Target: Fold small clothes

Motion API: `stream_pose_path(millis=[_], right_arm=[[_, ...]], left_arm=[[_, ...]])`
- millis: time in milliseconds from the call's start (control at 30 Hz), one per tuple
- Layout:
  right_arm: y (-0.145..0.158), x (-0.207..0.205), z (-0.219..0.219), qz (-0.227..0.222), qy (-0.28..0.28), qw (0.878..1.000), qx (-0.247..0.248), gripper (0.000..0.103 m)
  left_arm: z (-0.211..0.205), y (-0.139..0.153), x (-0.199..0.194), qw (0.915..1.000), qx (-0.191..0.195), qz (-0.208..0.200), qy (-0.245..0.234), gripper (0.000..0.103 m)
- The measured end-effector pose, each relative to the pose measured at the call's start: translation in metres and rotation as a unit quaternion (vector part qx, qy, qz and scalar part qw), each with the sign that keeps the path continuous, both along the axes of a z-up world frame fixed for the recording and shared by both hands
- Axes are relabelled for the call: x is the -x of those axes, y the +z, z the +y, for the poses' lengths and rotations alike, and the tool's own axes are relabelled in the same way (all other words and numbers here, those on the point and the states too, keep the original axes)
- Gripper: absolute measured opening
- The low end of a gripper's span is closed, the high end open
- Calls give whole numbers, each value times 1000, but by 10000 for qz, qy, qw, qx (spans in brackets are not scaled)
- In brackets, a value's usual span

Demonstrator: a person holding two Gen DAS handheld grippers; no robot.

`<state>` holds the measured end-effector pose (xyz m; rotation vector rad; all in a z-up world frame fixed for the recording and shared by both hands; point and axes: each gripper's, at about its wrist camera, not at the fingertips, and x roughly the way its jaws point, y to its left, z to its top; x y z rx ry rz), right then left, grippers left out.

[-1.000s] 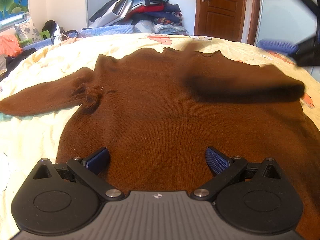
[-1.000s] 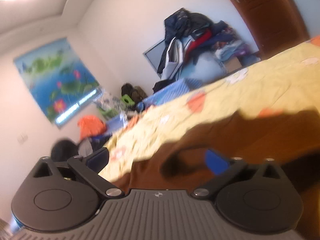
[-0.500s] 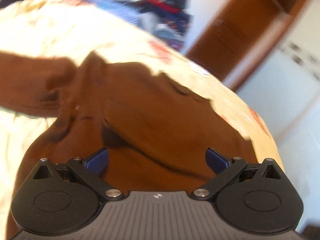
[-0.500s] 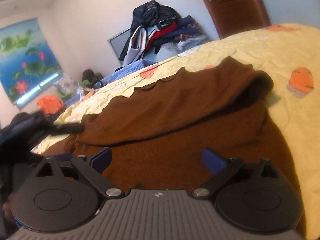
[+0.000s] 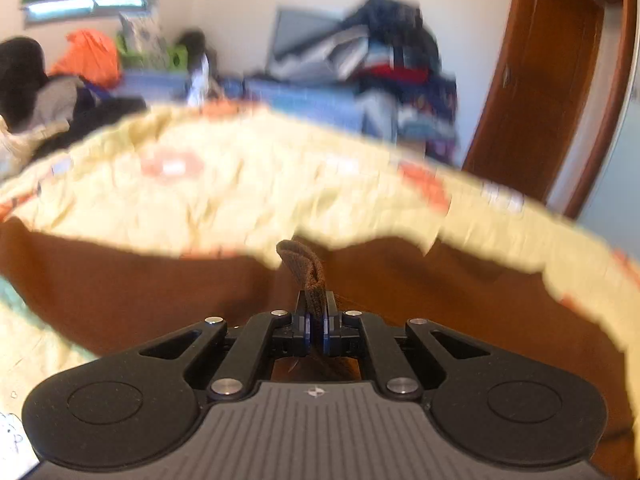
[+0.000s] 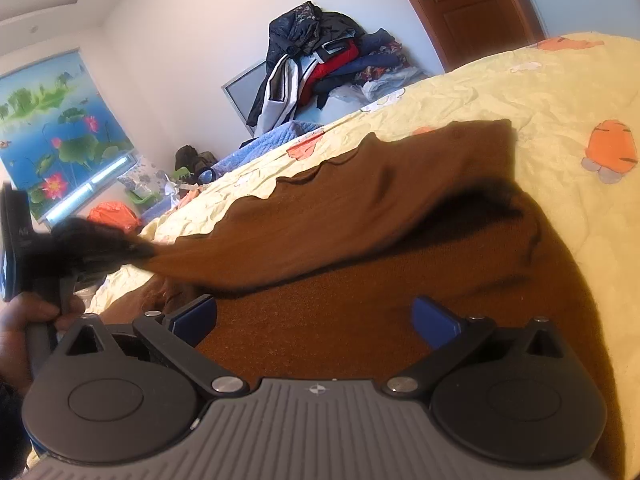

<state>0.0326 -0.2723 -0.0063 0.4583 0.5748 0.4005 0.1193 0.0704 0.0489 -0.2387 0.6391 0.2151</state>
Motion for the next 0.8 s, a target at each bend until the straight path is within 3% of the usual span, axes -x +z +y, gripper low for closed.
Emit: stream_pose_path(millis=[100,200,300,433,467,533,567,600,667,767,800], right_arm=[[0,-3,0,7,37,10000,-30,103],[0,-4,1,12,63,10000,-19,103],[8,-4,-4,63,60,10000,8,103],[43,-16,-24,-348,-158,9992,-122,103],[52,-27,-27,-431,-235,9988,-78,103],[66,-56,-27,-472,-361,9980,213,103],[68,-71,-24,-469,-399,9973,407,103],[68,-88,-21,-412,-377,9966,613,103],[57,-121,-12,-131,-340,9930,1119,103],[23,-157,-8,612,-362,9839,1641,103],[14,-157,-7,466,-390,9800,1894,103]], left_arm=[[-3,-30,3,9972,-531,484,-185,7],[-4,-16,34,9972,-751,22,-32,9],[1,10,58,9969,-631,-437,155,9],[-14,35,68,9934,-679,-927,-36,11],[-20,36,64,9933,-664,-939,-123,17],[-33,31,57,9938,-624,-902,-204,40],[-38,27,52,9940,-589,-890,-244,68],[-45,23,49,9938,-547,-917,-295,88],[-56,11,38,9917,-422,-918,-801,90],[-59,-16,6,9936,-165,-77,-1115,89],[-51,-29,-6,9930,73,313,-1135,88]])
